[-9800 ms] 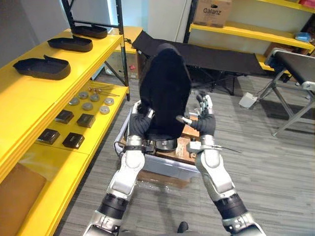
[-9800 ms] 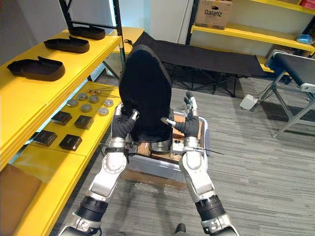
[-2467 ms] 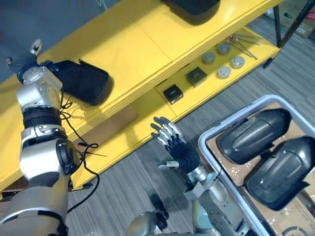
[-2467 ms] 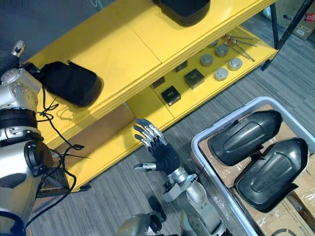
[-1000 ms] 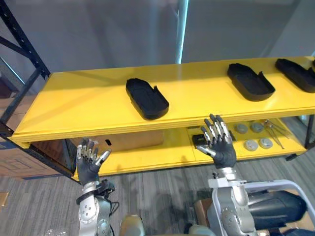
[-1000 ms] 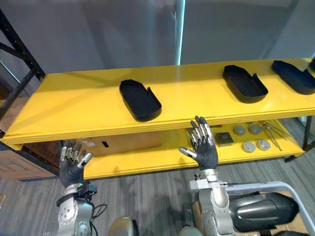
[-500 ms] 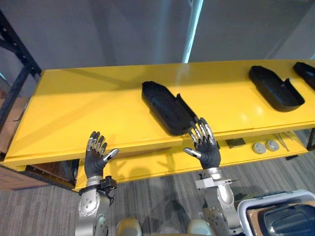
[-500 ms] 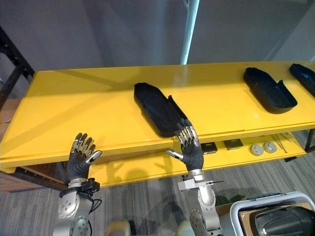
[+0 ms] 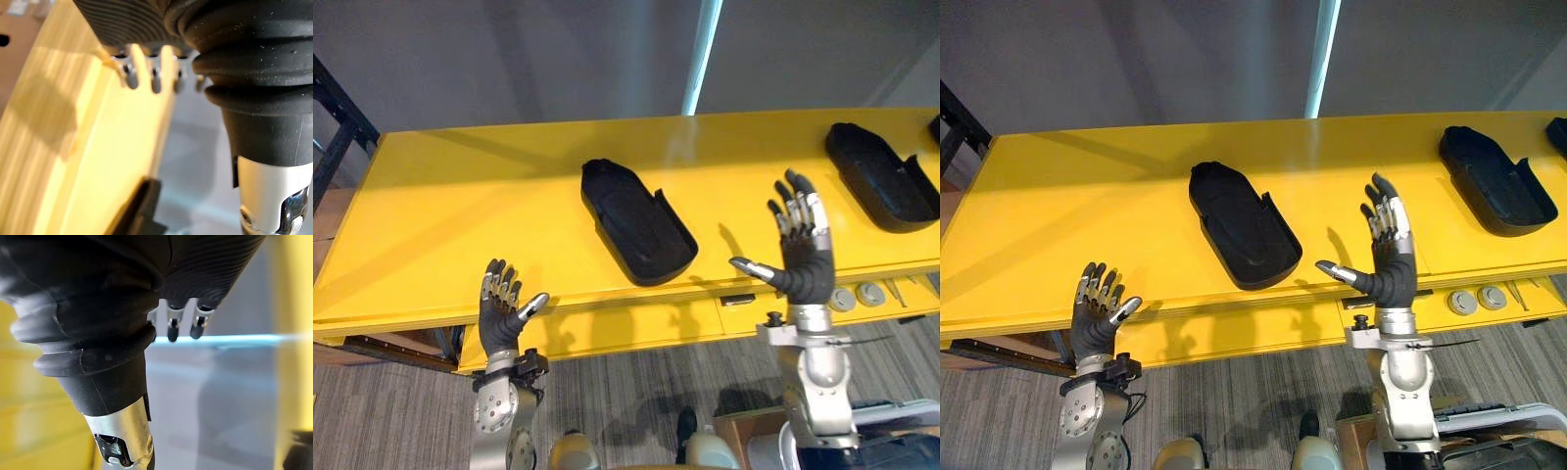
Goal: Walk over and take plastic housings, then place them on the shelf
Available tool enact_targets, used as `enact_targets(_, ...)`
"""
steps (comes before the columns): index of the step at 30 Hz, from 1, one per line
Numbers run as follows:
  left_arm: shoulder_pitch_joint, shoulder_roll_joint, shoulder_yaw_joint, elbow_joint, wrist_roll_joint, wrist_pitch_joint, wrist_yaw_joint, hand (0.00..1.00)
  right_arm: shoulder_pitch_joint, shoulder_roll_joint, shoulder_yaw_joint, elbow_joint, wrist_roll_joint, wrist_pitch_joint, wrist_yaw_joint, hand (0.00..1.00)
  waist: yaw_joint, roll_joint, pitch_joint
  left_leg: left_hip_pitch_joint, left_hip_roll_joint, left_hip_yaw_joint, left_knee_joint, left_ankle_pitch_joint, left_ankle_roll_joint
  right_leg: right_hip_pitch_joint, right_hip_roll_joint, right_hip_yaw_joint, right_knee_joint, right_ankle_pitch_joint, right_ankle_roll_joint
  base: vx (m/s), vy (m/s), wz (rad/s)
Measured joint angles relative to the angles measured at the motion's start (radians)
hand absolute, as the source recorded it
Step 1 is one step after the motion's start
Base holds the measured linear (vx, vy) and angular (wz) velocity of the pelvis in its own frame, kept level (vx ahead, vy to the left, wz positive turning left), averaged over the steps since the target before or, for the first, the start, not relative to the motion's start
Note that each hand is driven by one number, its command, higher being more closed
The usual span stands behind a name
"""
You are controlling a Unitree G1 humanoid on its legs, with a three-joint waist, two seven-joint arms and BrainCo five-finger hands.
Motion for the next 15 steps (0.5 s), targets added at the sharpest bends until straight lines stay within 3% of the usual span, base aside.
enact_targets(4, -0.008, 0.001, 0.038, 0.000, 0.039, -0.074, 0.120, 0.00, 0.025, -0.068, 0.037, -0.023, -0.202, -0.058, -0.006, 0.00, 0.001, -0.009, -0.004, 0.003, -0.002, 0.003, -0.003, 0.000, 0.001, 0.017, 0.000, 0.003, -0.023, 0.010, 0.000, -0.03, 0.015, -0.03)
enact_targets(8, -0.011, 0.005, 0.069, -0.006, 0.075, -0.137, 0.119, 0.00, 0.019, -0.150, 0.104, -0.028, -0.308, -0.106, -0.005, 0.00, 0.011, -0.011, -0.005, 0.001, -0.002, -0.005, -0.004, 0.001, 0.001, 0.027, 0.000, -0.006, -0.033, 0.013, 0.002, -0.02, 0.000, 0.06)
enact_targets(10, -0.022, 0.024, 0.083, -0.022, 0.074, -0.166, 0.105, 0.00, -0.015, -0.216, 0.209, -0.011, -0.368, -0.107, -0.006, 0.00, 0.013, -0.017, -0.005, -0.001, -0.002, -0.012, -0.004, 0.003, 0.000, 0.030, 0.001, -0.011, -0.036, 0.014, 0.001, -0.01, 0.005, 0.08)
enact_targets(15, -0.087, 0.086, 0.090, -0.117, 0.074, -0.224, 0.062, 0.00, -0.114, -0.245, 0.302, 0.124, -0.454, -0.084, -0.088, 0.00, 0.041, -0.032, -0.004, -0.019, -0.005, -0.024, 0.000, 0.007, 0.000, 0.023, -0.001, -0.018, -0.038, 0.018, 0.000, -0.01, 0.008, 0.07)
